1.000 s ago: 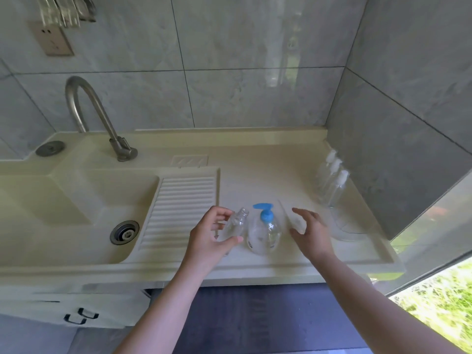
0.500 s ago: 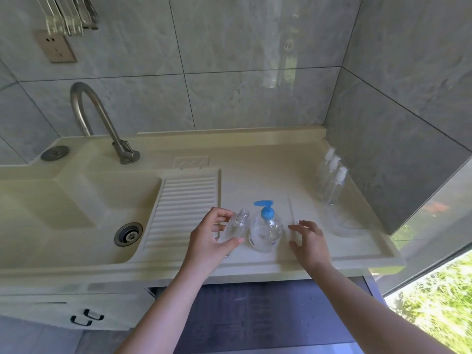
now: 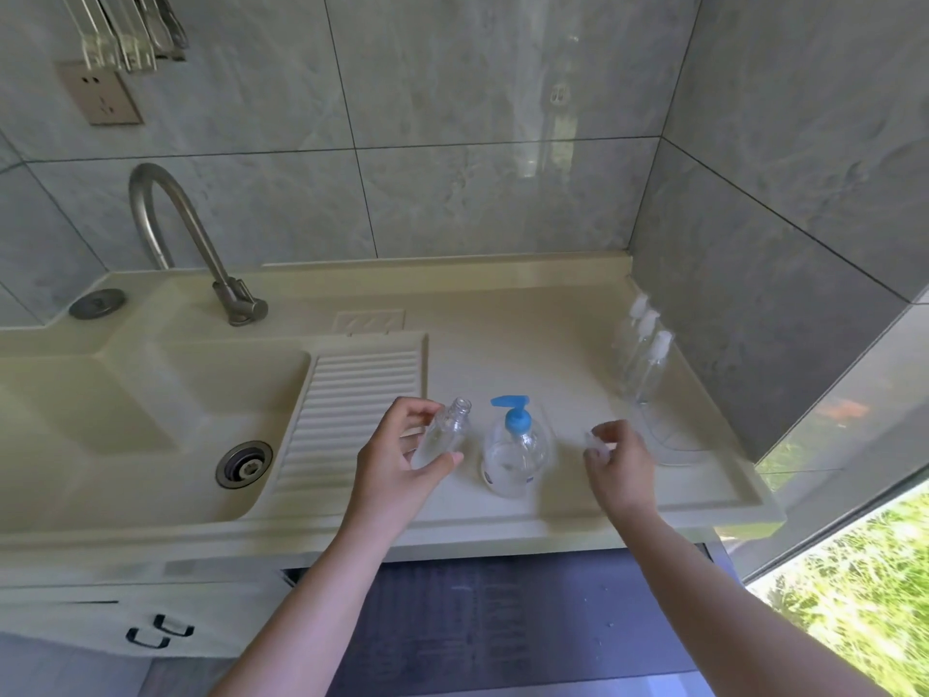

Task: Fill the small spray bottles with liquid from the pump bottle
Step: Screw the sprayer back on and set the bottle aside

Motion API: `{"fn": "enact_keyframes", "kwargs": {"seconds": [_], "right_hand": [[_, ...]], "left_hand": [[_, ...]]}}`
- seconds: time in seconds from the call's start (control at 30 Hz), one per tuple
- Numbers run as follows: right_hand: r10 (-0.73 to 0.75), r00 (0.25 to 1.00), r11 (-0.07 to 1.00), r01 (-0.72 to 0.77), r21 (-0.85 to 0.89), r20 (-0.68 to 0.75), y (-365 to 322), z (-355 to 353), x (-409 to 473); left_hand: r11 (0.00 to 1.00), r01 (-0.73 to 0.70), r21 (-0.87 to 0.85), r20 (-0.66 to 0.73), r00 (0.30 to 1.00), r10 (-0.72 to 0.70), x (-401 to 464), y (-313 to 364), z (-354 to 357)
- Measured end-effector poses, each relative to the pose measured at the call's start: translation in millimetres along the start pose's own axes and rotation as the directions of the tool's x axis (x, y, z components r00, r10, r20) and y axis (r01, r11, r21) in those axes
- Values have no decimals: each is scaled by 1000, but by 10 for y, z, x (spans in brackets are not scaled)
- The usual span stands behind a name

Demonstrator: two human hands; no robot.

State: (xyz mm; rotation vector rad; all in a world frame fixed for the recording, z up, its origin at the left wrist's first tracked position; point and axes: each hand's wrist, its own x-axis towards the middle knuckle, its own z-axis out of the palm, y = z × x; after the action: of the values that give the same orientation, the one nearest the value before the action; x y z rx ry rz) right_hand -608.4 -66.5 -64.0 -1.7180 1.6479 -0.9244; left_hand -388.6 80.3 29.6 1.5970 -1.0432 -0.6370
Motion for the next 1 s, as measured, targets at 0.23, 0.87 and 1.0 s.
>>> {"fn": "enact_keyframes", "kwargs": {"seconds": [0.23, 0.87, 1.0], "right_hand": [[205, 979, 698, -146, 702, 0, -898, -584, 119], [59, 994, 339, -105, 935, 91, -1617, -1017, -149], [38, 999, 363, -47, 931, 35, -1636, -1084, -136]], "left_hand": [[995, -55, -82, -8, 998, 54, 62, 205, 38], [980, -198, -11, -62, 978, 197, 310, 514, 238], [983, -182, -16, -51, 982, 181, 303, 529, 233]]}}
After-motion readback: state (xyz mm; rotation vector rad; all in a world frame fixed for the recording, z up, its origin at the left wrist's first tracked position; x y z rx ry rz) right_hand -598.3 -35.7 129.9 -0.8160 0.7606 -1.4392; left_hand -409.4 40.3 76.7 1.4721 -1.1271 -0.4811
